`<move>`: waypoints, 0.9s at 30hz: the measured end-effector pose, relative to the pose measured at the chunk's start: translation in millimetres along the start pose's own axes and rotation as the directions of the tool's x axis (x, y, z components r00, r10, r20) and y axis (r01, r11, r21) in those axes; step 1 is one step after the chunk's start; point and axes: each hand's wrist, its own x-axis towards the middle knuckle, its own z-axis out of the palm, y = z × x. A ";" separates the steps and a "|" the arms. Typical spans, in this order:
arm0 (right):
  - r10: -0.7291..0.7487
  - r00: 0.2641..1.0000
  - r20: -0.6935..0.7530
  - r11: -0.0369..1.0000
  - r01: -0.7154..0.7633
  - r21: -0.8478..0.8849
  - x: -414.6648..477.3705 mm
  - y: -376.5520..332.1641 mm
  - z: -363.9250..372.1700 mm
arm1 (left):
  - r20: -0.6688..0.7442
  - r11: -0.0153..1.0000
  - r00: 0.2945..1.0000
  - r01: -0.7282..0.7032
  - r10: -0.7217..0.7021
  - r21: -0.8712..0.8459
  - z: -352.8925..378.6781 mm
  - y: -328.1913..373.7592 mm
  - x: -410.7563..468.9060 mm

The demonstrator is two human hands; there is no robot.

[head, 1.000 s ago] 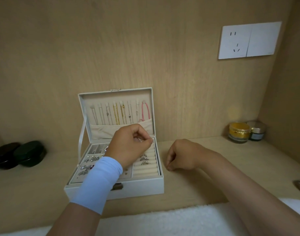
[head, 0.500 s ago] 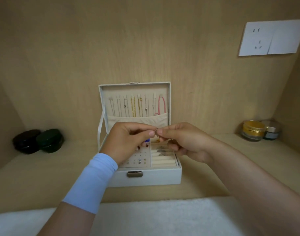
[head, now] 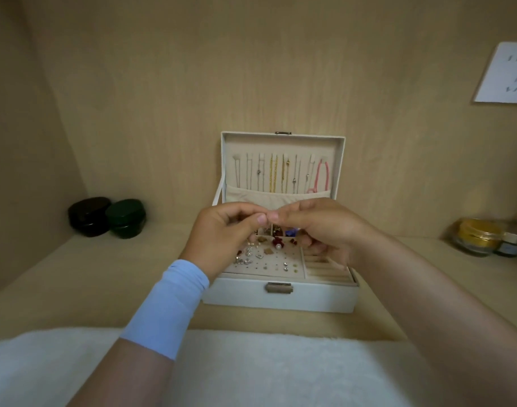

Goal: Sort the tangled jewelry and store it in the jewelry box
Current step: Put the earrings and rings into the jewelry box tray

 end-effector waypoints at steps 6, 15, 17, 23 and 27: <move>-0.596 0.803 -0.016 0.766 0.563 -0.312 -4.6 -2.3 14.1 | 0.048 0.986 0.991 0.130 -0.126 -0.106 -10.8 0.8 2.9; -0.638 0.770 0.012 0.685 0.575 -0.447 -7.2 -1.4 23.4 | 0.127 0.966 0.974 0.208 -0.189 -0.152 -30.4 5.6 -3.8; -0.611 0.791 0.027 0.720 0.570 -0.396 -5.9 0.1 23.5 | 0.112 0.970 0.977 0.195 -0.180 -0.145 -31.5 4.2 -3.2; -0.580 0.814 0.046 0.795 0.577 -0.186 -2.9 4.6 25.0 | 0.107 0.962 0.972 0.224 -0.209 -0.156 -29.2 1.6 -3.1; -0.659 0.752 0.037 0.702 0.632 -0.328 -1.1 10.4 23.5 | 0.154 0.963 0.963 0.240 -0.221 -0.119 -27.3 1.2 -4.4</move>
